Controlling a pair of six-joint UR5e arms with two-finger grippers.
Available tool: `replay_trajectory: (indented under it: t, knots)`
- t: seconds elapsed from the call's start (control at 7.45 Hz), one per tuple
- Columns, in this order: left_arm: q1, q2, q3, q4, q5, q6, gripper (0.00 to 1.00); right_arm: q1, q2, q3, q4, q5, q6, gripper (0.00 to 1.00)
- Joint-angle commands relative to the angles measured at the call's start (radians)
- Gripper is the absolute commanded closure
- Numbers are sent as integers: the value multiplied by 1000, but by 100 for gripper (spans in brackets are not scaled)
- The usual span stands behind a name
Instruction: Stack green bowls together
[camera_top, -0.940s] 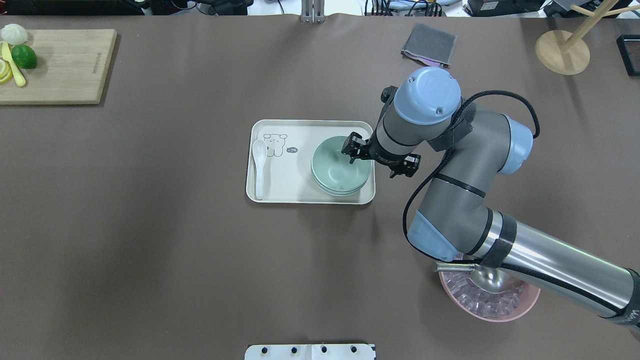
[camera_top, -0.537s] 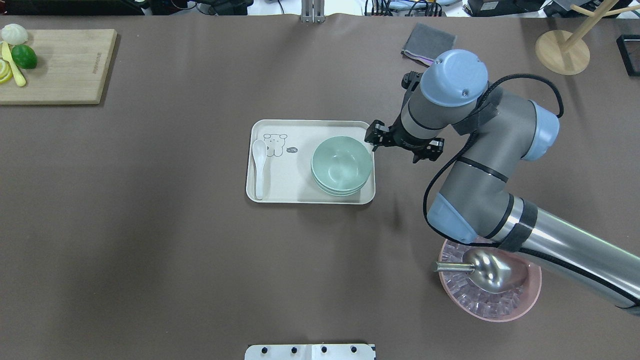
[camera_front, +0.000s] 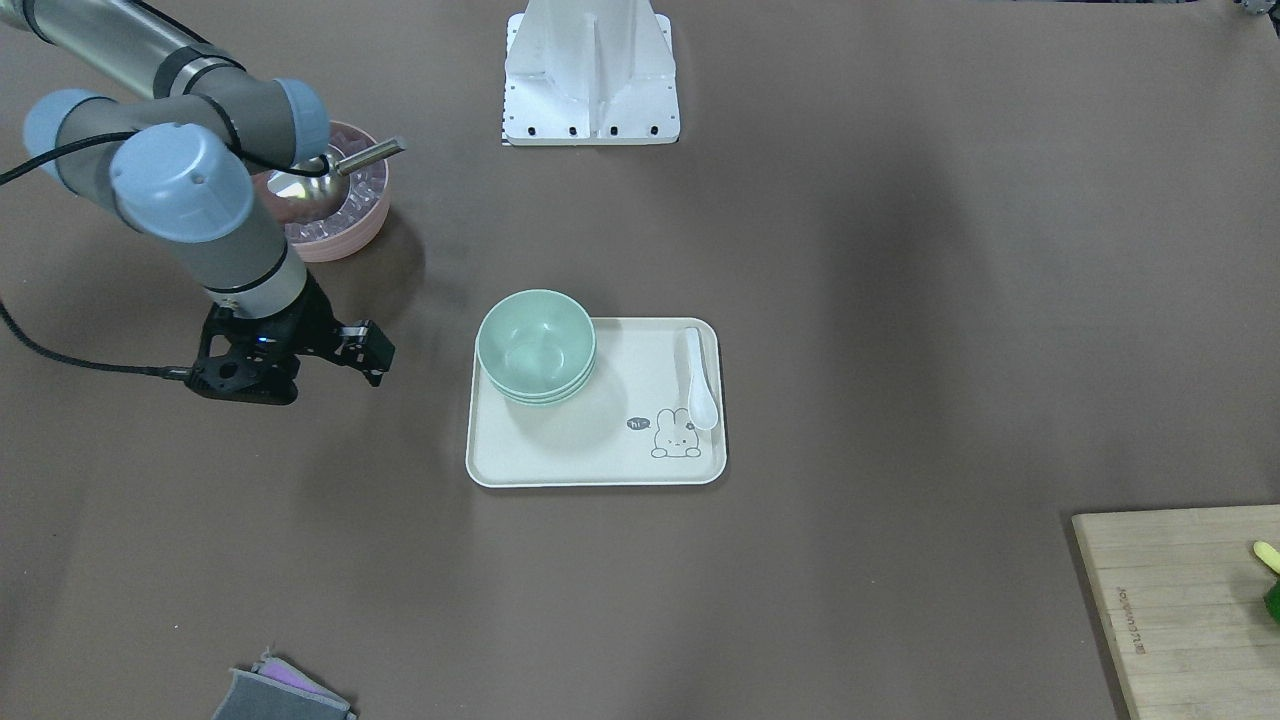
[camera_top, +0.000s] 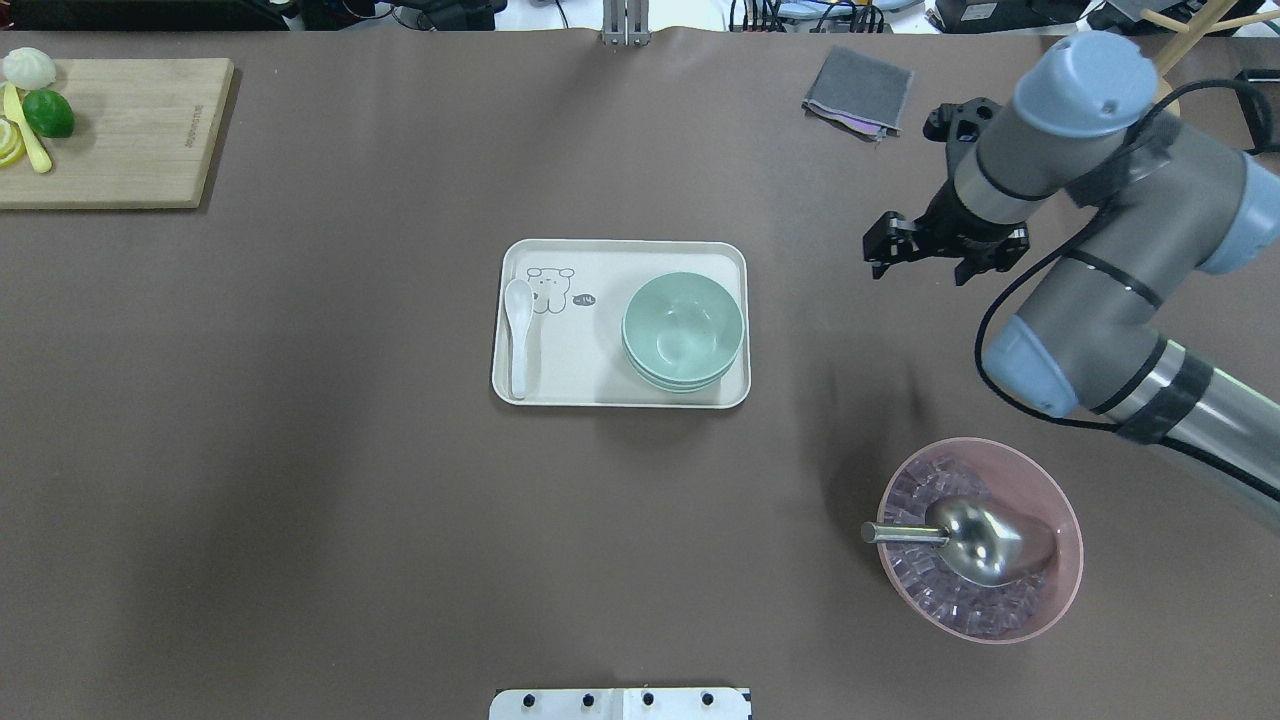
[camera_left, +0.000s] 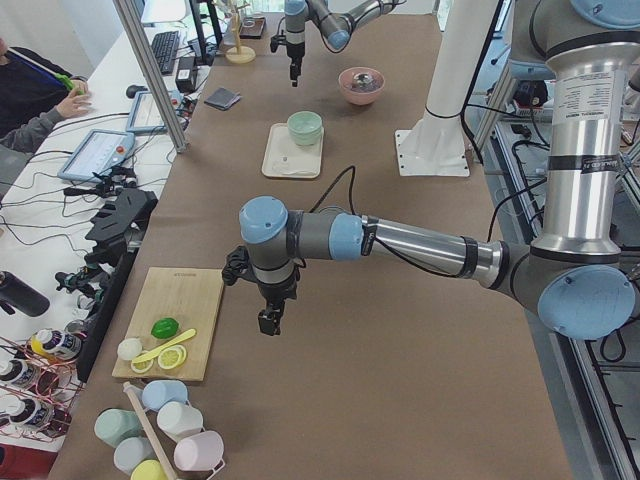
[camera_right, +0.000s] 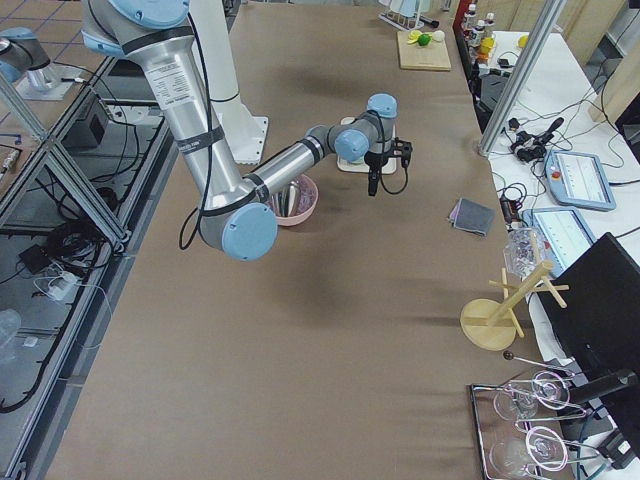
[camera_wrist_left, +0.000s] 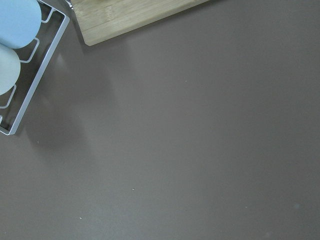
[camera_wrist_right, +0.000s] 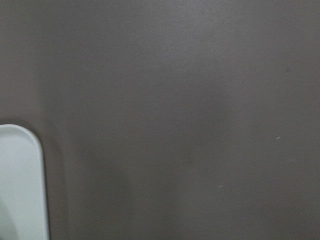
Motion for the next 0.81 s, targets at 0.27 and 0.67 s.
replay_trajectory:
  t: [0.27, 0.67]
  knots:
    - [-2, 124, -2, -180, -4, -9, 2, 270, -219, 0, -3, 74, -548, 0]
    - [-20, 132, -3, -166, -105, -120, 2, 458, -304, 6, -123, 113, -813, 0]
